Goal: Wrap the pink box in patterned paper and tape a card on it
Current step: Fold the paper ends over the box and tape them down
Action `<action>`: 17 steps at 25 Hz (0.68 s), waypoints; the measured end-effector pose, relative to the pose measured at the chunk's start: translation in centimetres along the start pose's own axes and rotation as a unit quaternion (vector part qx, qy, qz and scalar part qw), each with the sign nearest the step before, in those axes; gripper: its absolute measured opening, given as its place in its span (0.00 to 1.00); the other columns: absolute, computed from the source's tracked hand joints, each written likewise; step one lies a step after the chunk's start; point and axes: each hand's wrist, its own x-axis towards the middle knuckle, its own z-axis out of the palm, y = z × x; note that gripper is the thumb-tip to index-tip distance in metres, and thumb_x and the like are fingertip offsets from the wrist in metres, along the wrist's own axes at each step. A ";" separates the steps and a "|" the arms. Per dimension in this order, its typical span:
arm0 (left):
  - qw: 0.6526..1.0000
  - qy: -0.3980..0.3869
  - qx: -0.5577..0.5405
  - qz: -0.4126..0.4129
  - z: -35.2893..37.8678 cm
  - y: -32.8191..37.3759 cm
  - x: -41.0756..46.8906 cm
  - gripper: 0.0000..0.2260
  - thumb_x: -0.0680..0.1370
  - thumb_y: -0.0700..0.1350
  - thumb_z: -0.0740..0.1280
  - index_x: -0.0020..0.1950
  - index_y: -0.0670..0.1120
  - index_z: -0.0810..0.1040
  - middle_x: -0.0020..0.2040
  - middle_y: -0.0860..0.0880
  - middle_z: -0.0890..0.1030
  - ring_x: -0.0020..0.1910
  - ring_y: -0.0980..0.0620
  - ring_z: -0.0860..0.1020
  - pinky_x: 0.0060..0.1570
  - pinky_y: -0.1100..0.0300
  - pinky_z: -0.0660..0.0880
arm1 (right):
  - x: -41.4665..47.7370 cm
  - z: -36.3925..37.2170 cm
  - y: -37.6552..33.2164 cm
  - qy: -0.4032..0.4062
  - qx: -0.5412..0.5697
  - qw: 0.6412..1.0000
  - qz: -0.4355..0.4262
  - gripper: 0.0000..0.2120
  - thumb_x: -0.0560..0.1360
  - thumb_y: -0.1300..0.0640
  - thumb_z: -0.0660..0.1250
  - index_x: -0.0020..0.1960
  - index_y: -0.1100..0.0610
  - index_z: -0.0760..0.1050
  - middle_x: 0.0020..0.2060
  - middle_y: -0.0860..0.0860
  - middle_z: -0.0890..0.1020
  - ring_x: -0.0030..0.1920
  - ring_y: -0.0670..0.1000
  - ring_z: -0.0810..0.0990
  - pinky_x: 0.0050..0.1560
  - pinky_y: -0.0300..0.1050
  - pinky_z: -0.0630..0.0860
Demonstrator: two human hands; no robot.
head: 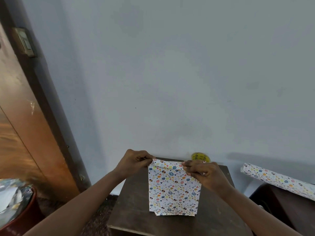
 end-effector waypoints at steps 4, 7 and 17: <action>0.990 -0.063 -0.107 -0.067 -0.8 1.2 0.9 0.10 0.74 0.36 0.66 0.46 0.48 0.85 0.44 0.54 0.85 0.47 0.55 0.83 0.46 0.66 0.78 | -0.5 0.0 0.3 0.011 -0.023 0.999 -0.025 0.16 0.75 0.47 0.65 0.51 0.59 0.81 0.50 0.45 0.83 0.55 0.39 0.80 0.54 0.34 0.77; 0.984 -0.122 -0.108 -0.076 -0.2 3.0 1.3 0.10 0.74 0.45 0.70 0.54 0.49 0.83 0.47 0.59 0.84 0.52 0.60 0.81 0.51 0.68 0.75 | -0.9 0.2 0.2 0.022 -0.069 0.995 -0.064 0.15 0.76 0.50 0.65 0.50 0.61 0.82 0.50 0.48 0.83 0.56 0.42 0.80 0.55 0.37 0.77; 0.980 -0.044 -0.093 -0.172 2.6 3.2 1.0 0.06 0.72 0.44 0.72 0.48 0.48 0.85 0.42 0.58 0.85 0.44 0.62 0.81 0.46 0.66 0.75 | -0.8 0.4 1.1 0.023 -0.151 0.980 -0.124 0.10 0.74 0.59 0.66 0.50 0.63 0.82 0.52 0.52 0.83 0.56 0.46 0.80 0.59 0.39 0.75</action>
